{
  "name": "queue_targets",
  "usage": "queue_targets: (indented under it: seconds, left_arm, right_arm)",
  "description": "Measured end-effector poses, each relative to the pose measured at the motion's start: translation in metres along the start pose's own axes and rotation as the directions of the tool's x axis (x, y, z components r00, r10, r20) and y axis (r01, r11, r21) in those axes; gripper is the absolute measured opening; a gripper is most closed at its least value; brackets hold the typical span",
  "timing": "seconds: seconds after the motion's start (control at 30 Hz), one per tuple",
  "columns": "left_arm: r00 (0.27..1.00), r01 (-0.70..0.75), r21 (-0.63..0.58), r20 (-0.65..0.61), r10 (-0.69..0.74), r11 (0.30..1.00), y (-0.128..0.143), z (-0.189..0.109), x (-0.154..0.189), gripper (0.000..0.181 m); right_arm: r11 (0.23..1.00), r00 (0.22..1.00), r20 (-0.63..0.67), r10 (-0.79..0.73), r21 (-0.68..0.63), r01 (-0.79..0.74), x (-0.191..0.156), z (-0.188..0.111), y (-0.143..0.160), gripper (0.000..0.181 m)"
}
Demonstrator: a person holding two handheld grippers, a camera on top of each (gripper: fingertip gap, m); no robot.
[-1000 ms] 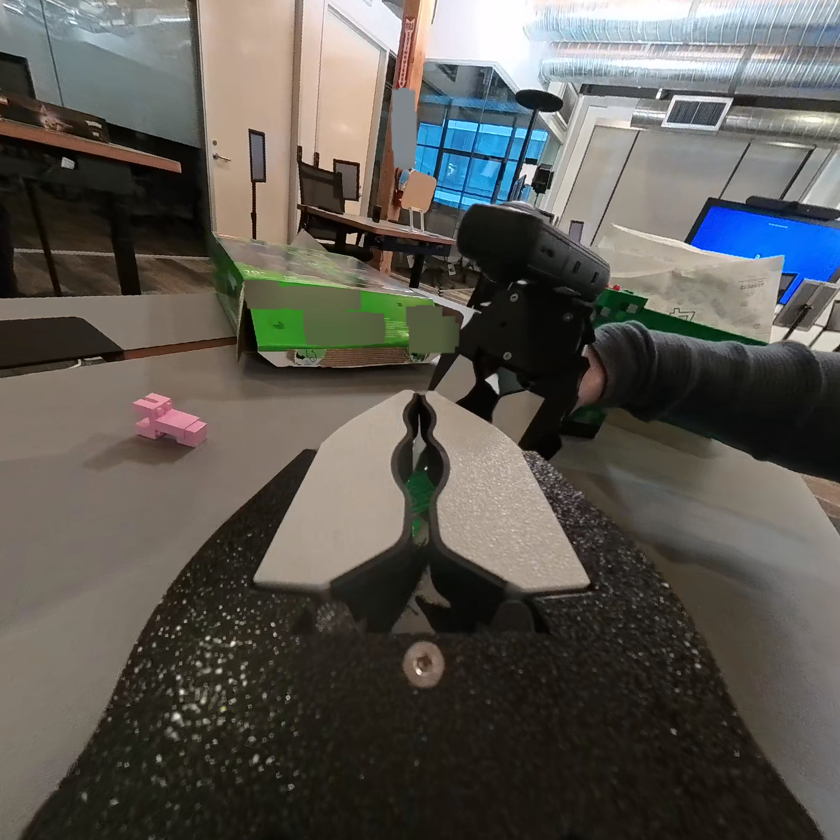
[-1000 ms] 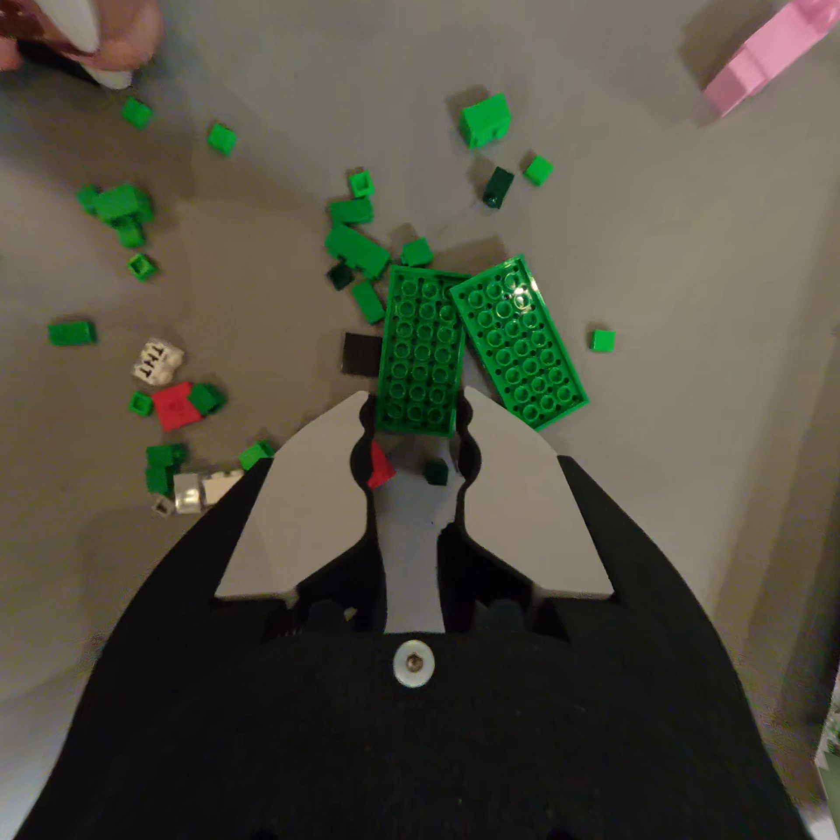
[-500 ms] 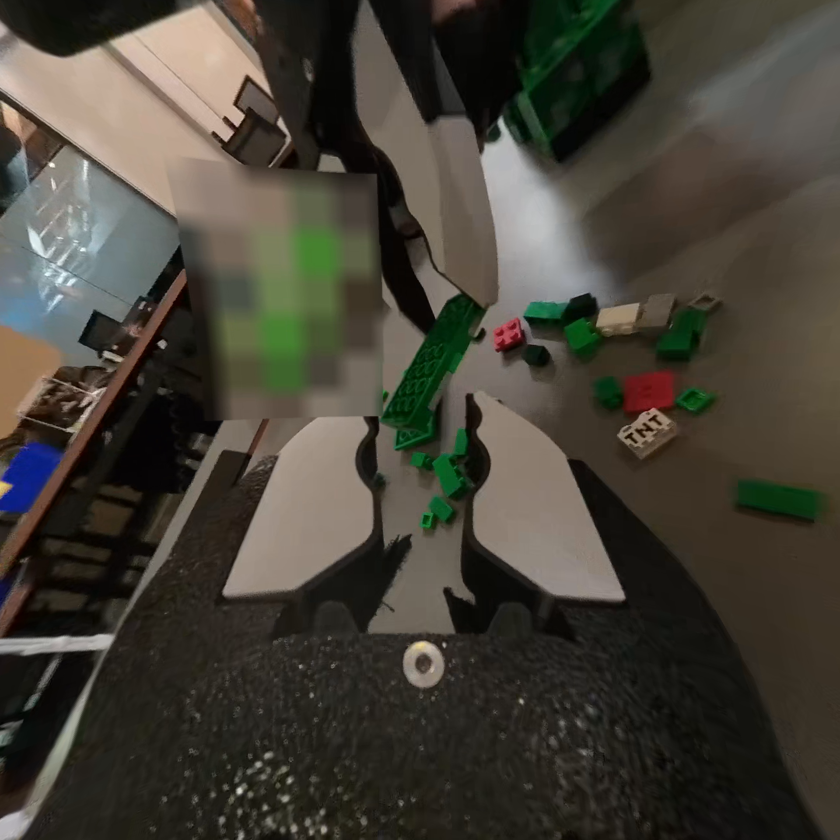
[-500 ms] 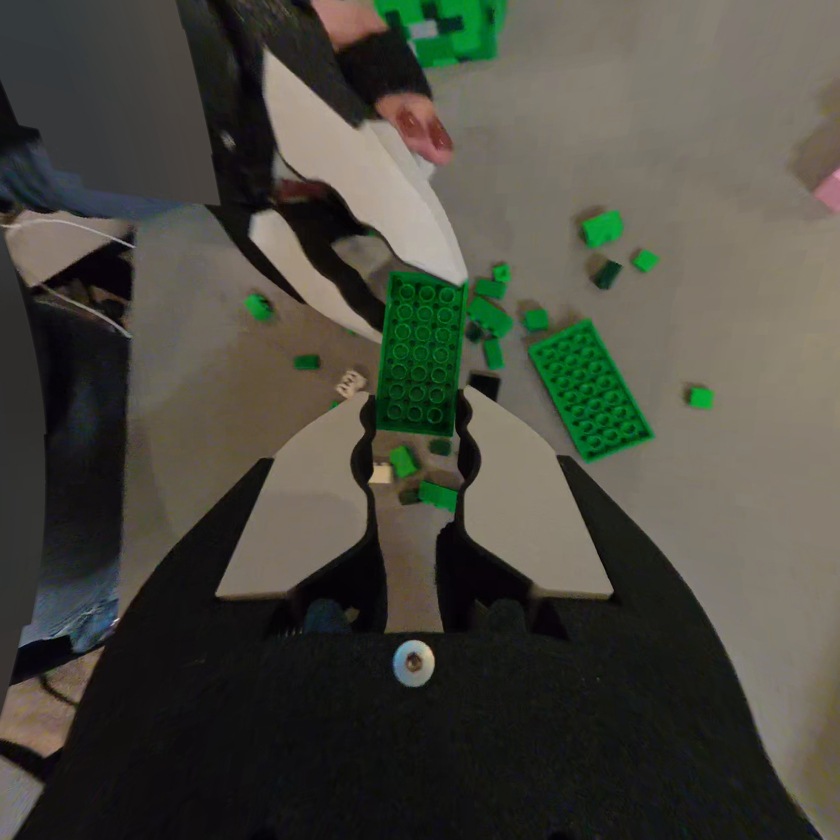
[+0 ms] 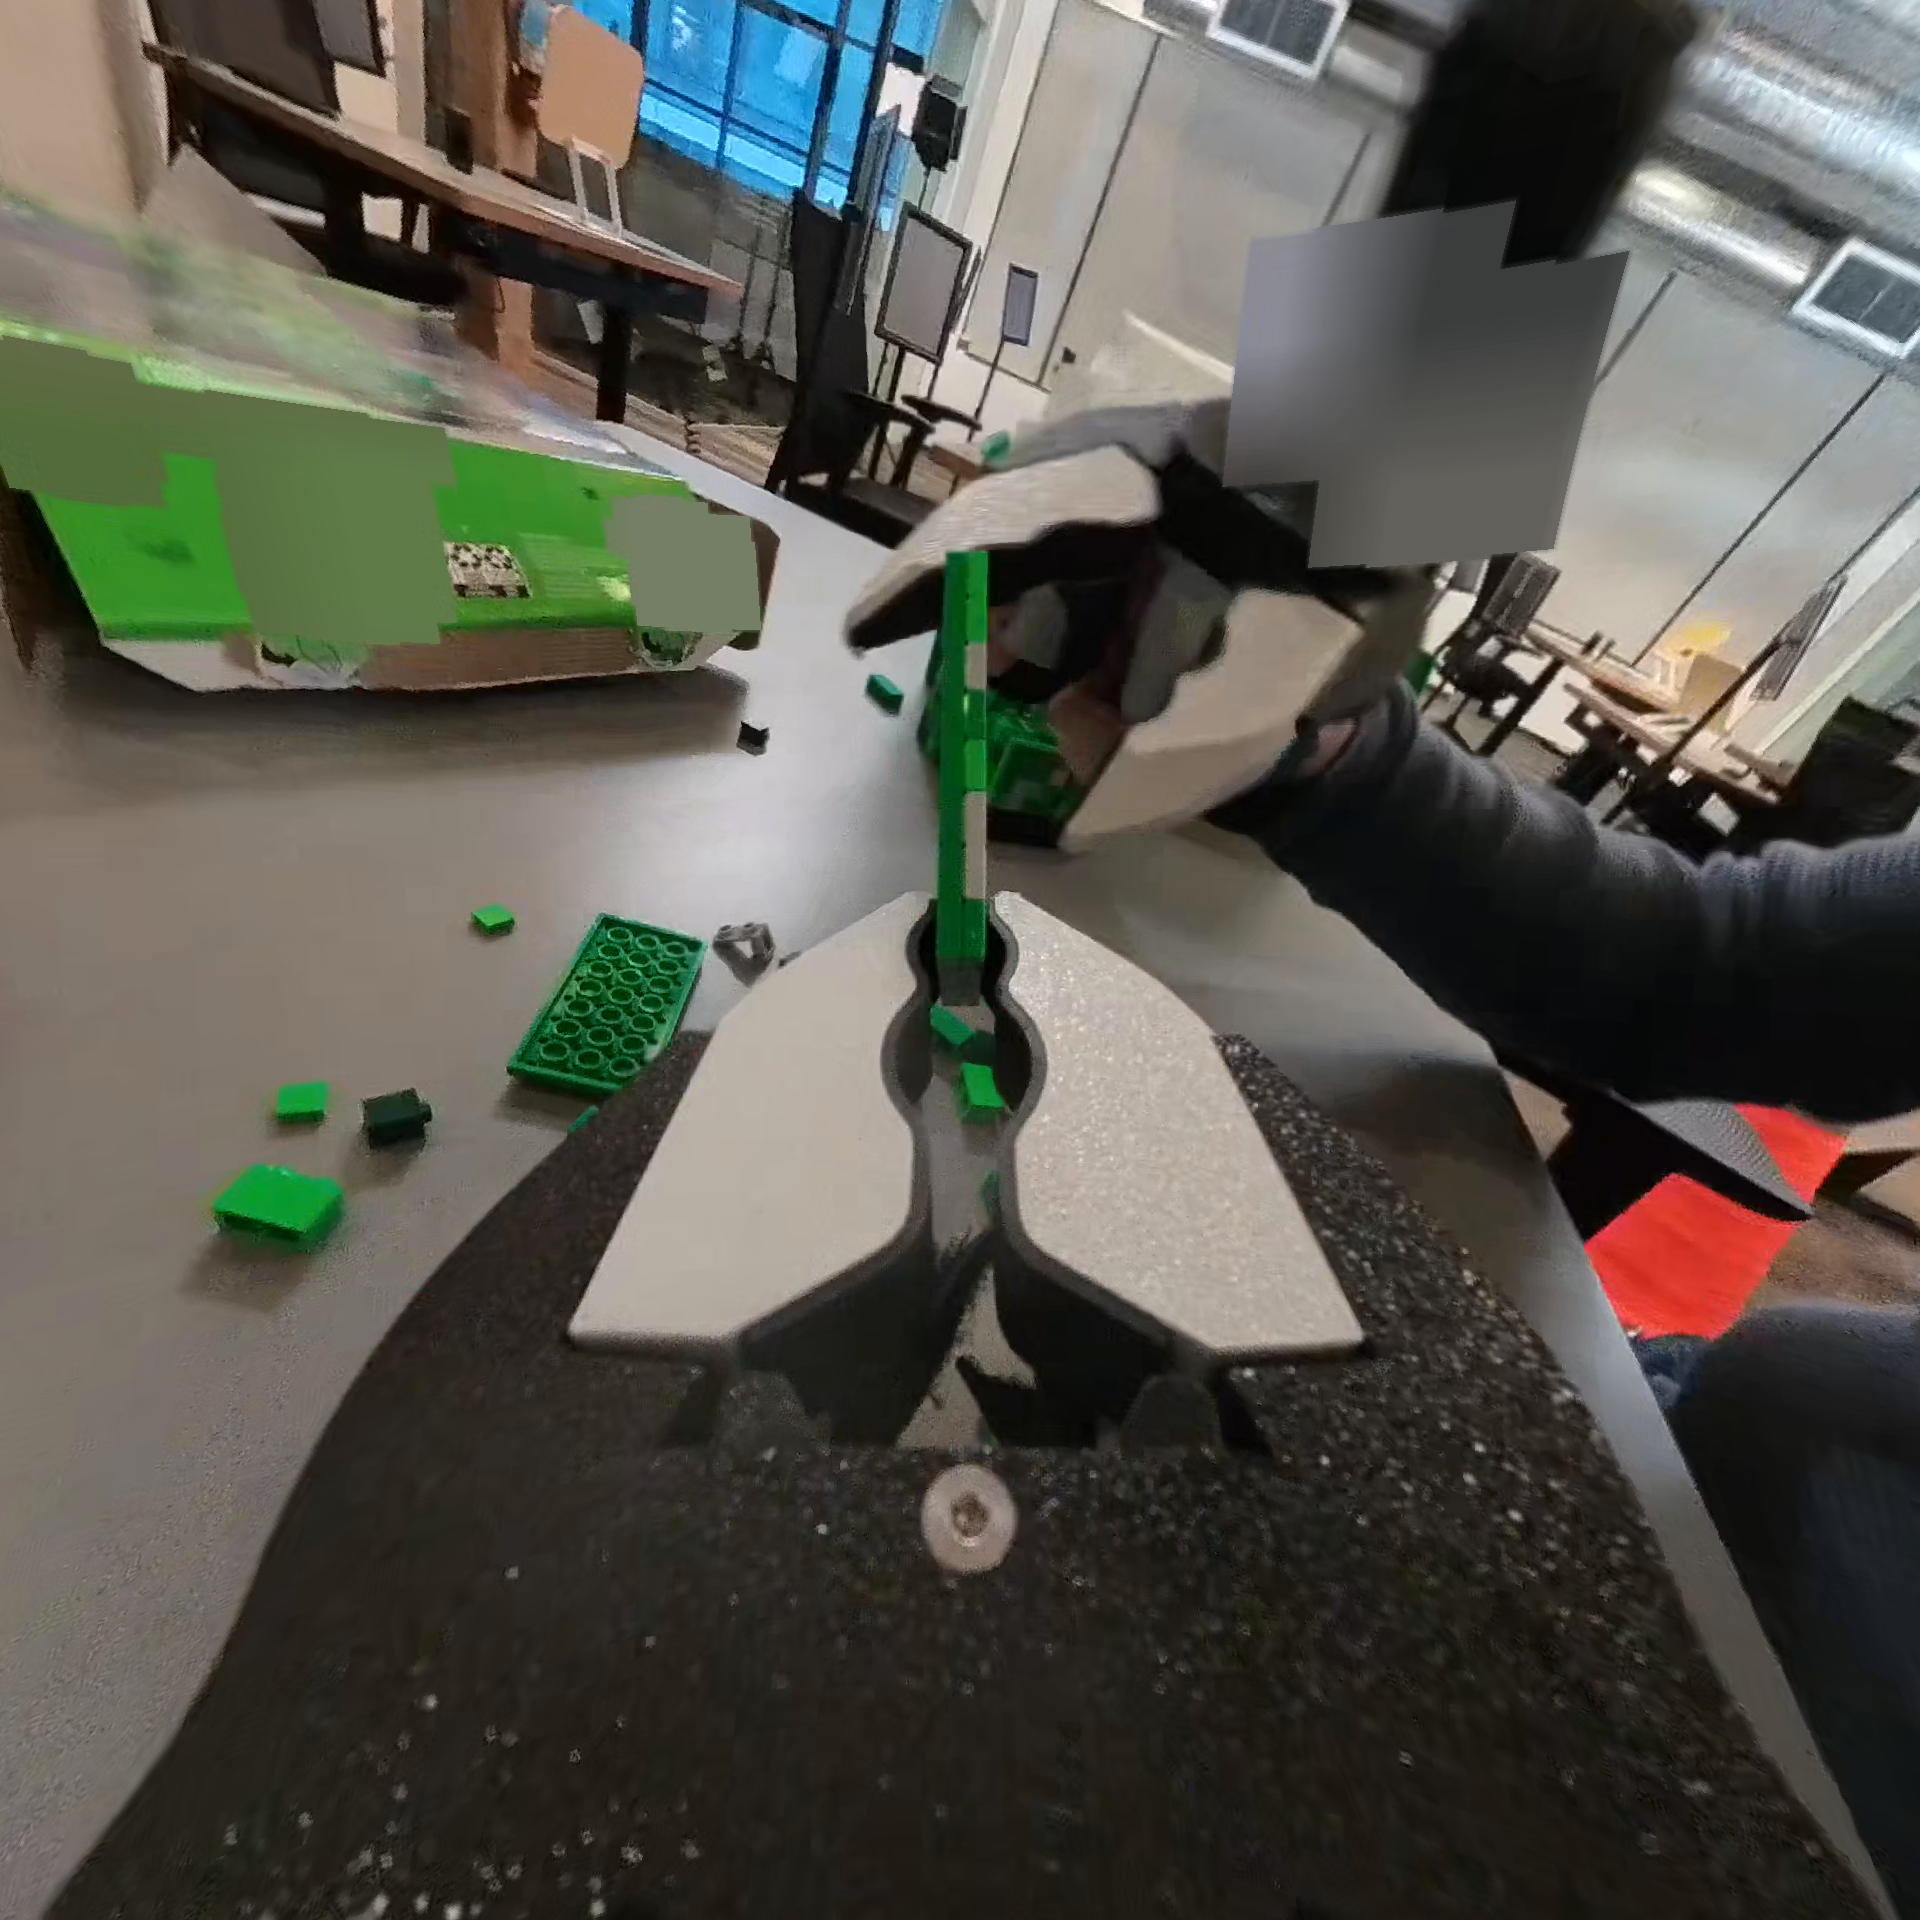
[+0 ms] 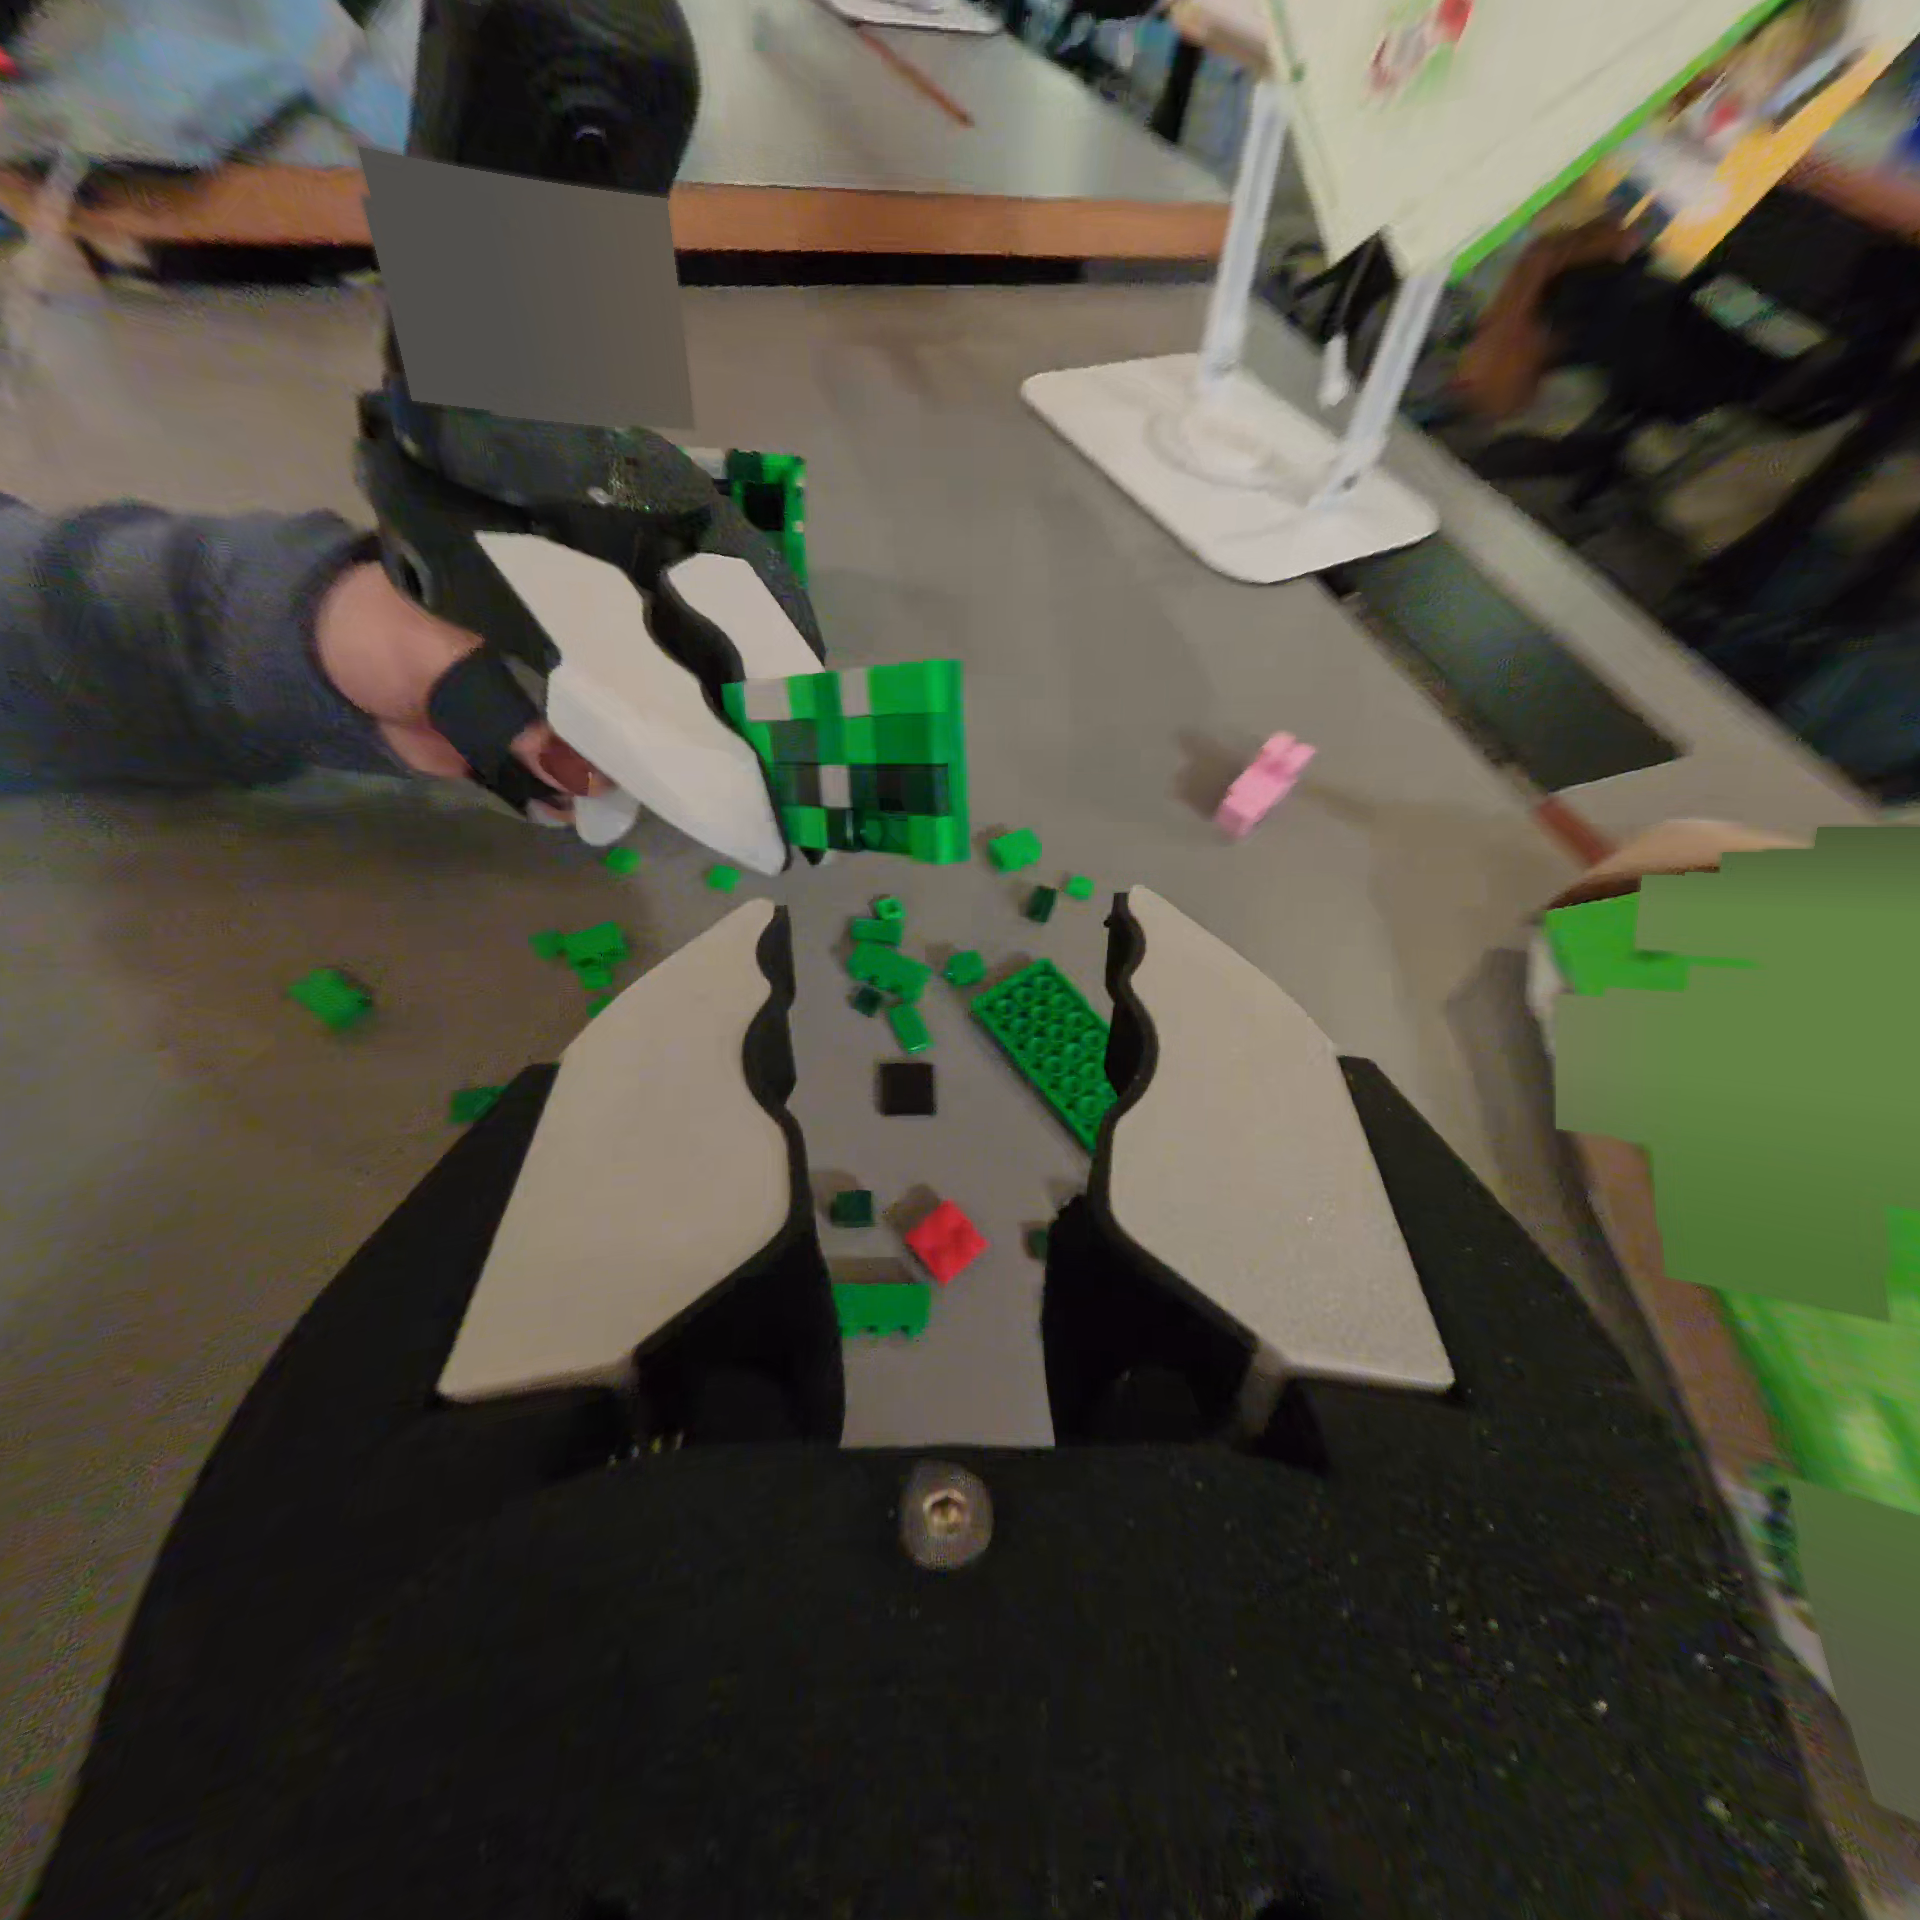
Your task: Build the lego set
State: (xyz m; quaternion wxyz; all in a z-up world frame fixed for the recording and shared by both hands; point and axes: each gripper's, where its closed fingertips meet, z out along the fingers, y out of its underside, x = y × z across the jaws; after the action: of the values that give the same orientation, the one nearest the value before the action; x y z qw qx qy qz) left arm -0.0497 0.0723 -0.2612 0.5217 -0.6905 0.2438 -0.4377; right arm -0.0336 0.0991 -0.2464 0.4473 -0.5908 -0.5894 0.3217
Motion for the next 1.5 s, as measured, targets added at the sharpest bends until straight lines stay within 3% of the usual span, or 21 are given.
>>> queue_targets:
  seconds: [0.07, 0.13, 0.23, 0.3, 0.37, 0.6, 0.7, 0.83, 0.97, 1.07, 1.13, 1.2, 1.3, 1.5]
  left_arm:
    - [0.999, 0.047, -0.011, -0.014, -0.047, 0.999, 0.003, 0.002, 0.002, 0.005]
    - [0.997, 0.069, 0.004, -0.016, -0.069, 0.998, 0.002, 0.005, 0.004, 0.006]
    - [0.999, -0.017, 0.061, 0.052, 0.014, 0.998, -0.002, 0.007, 0.001, 0.005]
    - [0.998, -0.033, 0.115, 0.057, 0.027, 0.993, -0.007, 0.007, 0.003, 0.006]
    - [0.999, -0.012, 0.163, 0.038, 0.005, 0.987, -0.011, 0.006, 0.006, 0.006]
    - [0.959, -0.247, 0.223, 0.197, 0.205, 0.943, -0.022, 0.002, 0.008, 0.006]
    - [0.911, -0.369, 0.184, 0.266, 0.315, 0.911, -0.021, 0.002, 0.009, 0.006]
    - [0.865, -0.440, 0.133, 0.327, 0.379, 0.888, -0.021, 0.002, 0.006, 0.007]
    - [0.731, -0.606, 0.048, 0.428, 0.531, 0.794, -0.027, -0.002, 0.007, 0.029]
    - [0.627, -0.684, -0.058, 0.463, 0.627, 0.727, -0.023, 0.001, 0.009, 0.013]
    - [0.582, -0.701, -0.073, 0.516, 0.629, 0.709, -0.027, -0.003, 0.006, 0.009]
    - [0.629, -0.663, -0.049, 0.505, 0.591, 0.747, -0.029, -0.006, 0.006, 0.006]
    - [0.589, -0.656, -0.059, 0.583, 0.559, 0.753, -0.035, -0.015, -0.003, 0.006]
    - [0.555, -0.674, -0.091, 0.592, 0.585, 0.733, -0.035, -0.013, -0.001, 0.006]
  right_arm:
    - [0.996, 0.990, -0.106, -0.088, 0.023, 0.090, -0.002, -0.003, 0.000, 0.056]
    - [0.997, 0.987, -0.156, -0.045, 0.062, 0.055, -0.006, -0.003, -0.001, 0.055]
    - [0.947, 0.955, -0.130, 0.266, 0.221, -0.233, -0.005, 0.002, -0.010, 0.064]
    - [0.829, 0.883, -0.030, 0.469, 0.358, -0.429, -0.004, 0.001, -0.021, 0.065]
    - [0.743, 0.822, 0.014, 0.569, 0.420, -0.521, -0.001, 0.000, -0.026, 0.065]
    - [0.703, 0.810, -0.061, 0.583, 0.537, -0.465, -0.005, 0.003, -0.048, 0.051]
    - [0.705, 0.820, -0.069, 0.568, 0.554, -0.442, -0.009, 0.004, -0.054, 0.039]
    - [0.751, 0.854, -0.086, 0.513, 0.528, -0.397, -0.011, 0.003, -0.053, 0.038]
    - [0.828, 0.907, -0.135, 0.400, 0.477, -0.294, -0.017, 0.004, -0.050, 0.038]
    - [0.867, 0.938, -0.117, 0.326, 0.433, -0.247, -0.029, 0.011, -0.051, 0.037]
    - [0.882, 0.949, -0.144, 0.281, 0.428, -0.197, -0.033, 0.011, -0.053, 0.037]
    - [0.881, 0.948, -0.166, 0.271, 0.439, -0.175, -0.036, 0.010, -0.055, 0.037]
    - [0.855, 0.925, -0.218, 0.311, 0.488, -0.172, -0.032, 0.005, -0.057, 0.042]
    - [0.783, 0.904, -0.111, 0.414, 0.549, -0.291, -0.033, 0.007, -0.056, 0.040]
